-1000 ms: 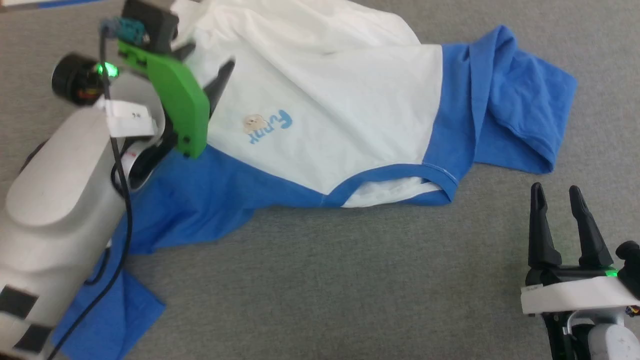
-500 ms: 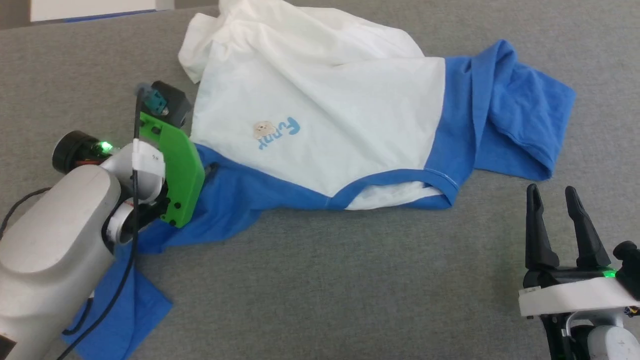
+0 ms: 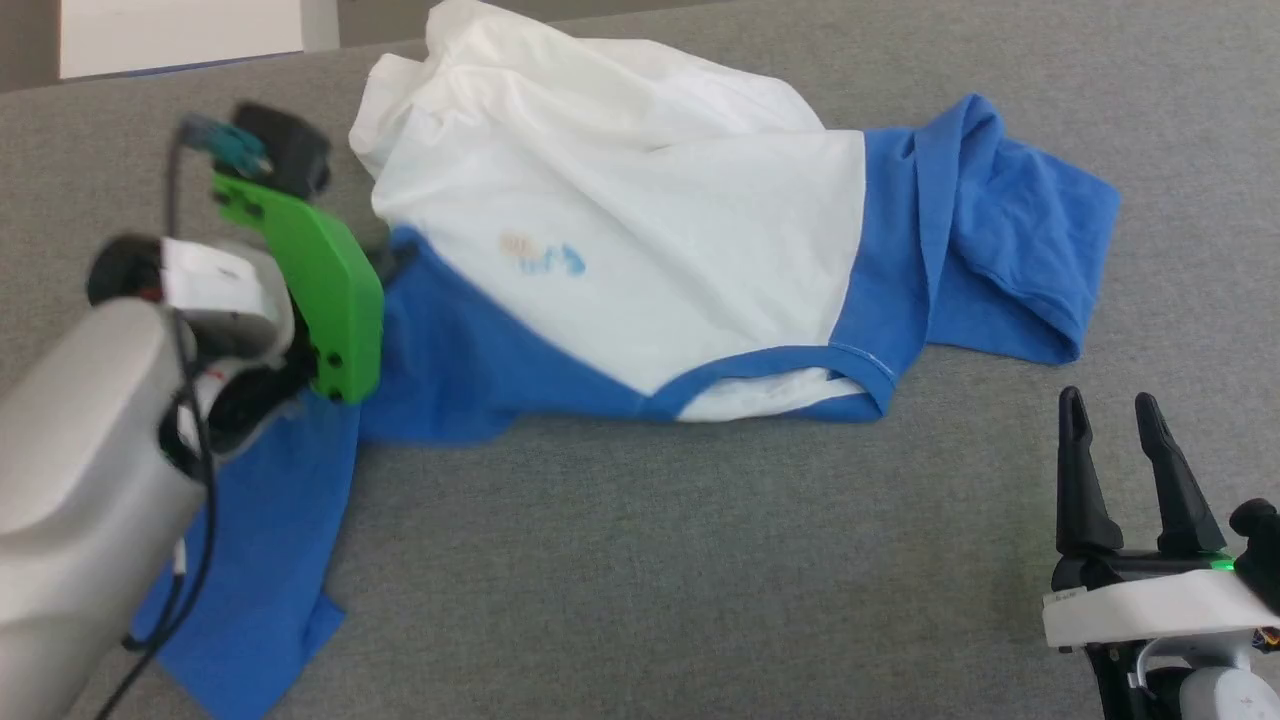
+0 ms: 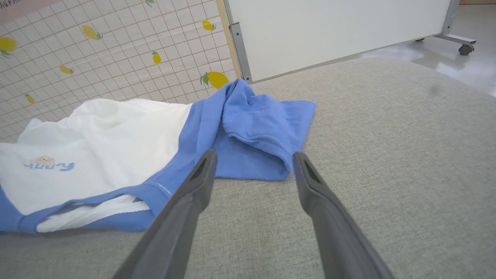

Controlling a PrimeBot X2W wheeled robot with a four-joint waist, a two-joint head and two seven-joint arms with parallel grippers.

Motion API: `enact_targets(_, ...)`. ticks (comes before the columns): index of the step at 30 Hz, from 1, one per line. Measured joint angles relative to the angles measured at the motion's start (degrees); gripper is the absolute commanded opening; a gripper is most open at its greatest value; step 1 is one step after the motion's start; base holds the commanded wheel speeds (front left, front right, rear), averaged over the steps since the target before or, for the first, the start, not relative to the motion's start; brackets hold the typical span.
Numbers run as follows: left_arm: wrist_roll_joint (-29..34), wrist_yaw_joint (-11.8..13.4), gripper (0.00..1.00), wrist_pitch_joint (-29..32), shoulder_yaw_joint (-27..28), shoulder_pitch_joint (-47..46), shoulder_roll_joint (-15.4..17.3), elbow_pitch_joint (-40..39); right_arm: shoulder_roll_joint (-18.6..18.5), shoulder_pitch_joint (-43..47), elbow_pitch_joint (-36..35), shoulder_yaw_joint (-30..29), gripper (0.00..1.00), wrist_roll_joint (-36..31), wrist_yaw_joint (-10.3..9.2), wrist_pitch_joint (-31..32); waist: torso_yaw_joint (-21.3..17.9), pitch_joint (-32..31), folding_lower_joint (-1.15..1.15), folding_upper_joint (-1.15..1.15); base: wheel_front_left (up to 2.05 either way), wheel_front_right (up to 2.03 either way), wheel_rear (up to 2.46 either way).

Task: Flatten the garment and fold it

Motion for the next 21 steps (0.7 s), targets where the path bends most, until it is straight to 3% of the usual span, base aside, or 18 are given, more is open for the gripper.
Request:
enact_targets(9, 2.12, 4.07, 0.02, -7.03, 5.26, -3.92, 0.85, 1.86, 0.0, -0.16, -1.19, 0.53, 1.0, 0.04, 0.0, 0.18, -0.12, 3.21, 0.0, 0.0, 0.0, 0.0, 0.0)
enact_targets(12, 5.33, 4.91, 0.42, -10.84, 5.26, -4.72, 0.54, 4.35, 0.0, -0.68, -1.16, 0.67, 1.0, 0.21, 0.0, 0.16, -0.6, 4.79, 0.0, 0.0, 0.0, 0.0, 0.0)
enact_targets(13, 6.2, 5.21, 0.76, -12.34, 5.28, -5.14, 0.26, 5.14, 0.0, -0.94, -1.13, 0.76, 1.0, 0.25, 0.0, 0.13, -0.75, 5.24, 0.0, 0.0, 0.0, 0.0, 0.0)
enact_targets(14, 7.3, 5.35, 0.96, -13.81, 5.19, -5.6, -0.19, 6.22, 0.0, -1.33, -1.05, 0.86, 1.0, 0.31, 0.0, -0.01, -0.94, 5.79, 0.0, 0.0, 0.0, 0.0, 0.0)
enact_targets(15, 7.93, 5.36, 1.0, -14.97, 4.98, -5.88, -0.74, 7.37, -0.01, -1.61, -0.98, 0.94, 1.0, 0.38, 0.0, -0.01, -1.14, 6.33, 0.0, 0.0, 0.0, 0.0, 0.0)
enact_targets(21, 8.31, 4.74, 1.0, -19.34, 4.14, -5.99, -4.14, 12.27, 0.0, -2.29, 0.11, 0.86, 1.0, 0.6, 0.0, -0.51, -1.86, 7.9, 0.0, 0.0, 0.0, 0.0, 0.0)
